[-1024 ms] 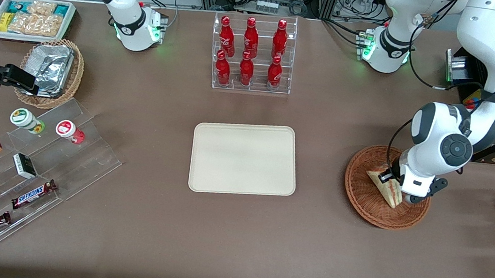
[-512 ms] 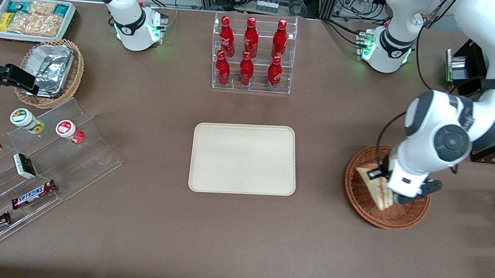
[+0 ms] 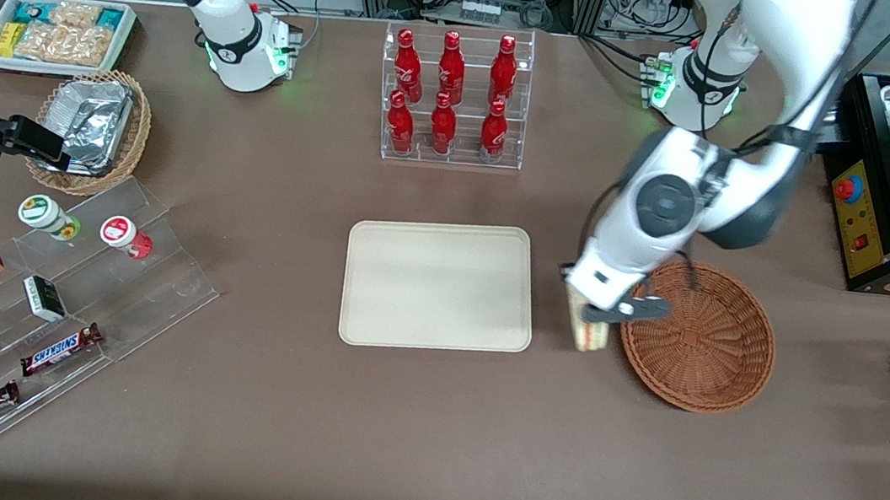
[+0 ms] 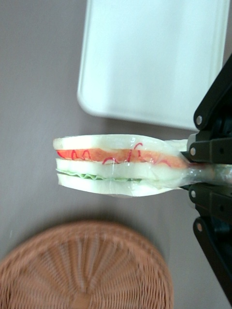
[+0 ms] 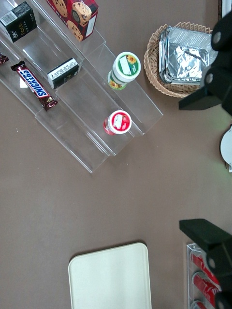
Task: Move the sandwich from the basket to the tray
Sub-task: 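Lift the sandwich and carry it over the cream tray, then lower the sandwich onto the tray and open the left gripper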
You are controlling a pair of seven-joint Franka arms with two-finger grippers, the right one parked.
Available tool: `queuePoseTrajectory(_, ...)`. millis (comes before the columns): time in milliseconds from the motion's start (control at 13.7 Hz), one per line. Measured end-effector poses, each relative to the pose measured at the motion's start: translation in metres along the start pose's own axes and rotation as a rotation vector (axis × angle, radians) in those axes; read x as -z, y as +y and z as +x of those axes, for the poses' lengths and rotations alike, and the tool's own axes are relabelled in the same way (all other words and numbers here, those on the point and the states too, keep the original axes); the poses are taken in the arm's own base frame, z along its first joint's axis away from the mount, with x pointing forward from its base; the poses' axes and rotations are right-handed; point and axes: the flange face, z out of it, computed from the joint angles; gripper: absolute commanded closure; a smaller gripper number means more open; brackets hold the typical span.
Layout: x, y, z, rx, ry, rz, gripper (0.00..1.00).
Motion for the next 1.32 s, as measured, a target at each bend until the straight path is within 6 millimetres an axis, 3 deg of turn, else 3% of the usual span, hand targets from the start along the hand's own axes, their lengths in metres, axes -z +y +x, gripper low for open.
queuePoseTrajectory(439, -0.021, 0.122, -0.049, -0.022, 0.005, -0.022, 1.00)
queuePoseTrajectory(659, -0.040, 0.163, -0.062, -0.045, -0.001, -0.029, 1.00)
queuePoseTrajectory(951, -0.068, 0.189, -0.062, -0.054, -0.035, -0.041, 1.00)
queuePoseTrajectory(1317, -0.084, 0.201, -0.056, -0.053, -0.068, -0.033, 1.00)
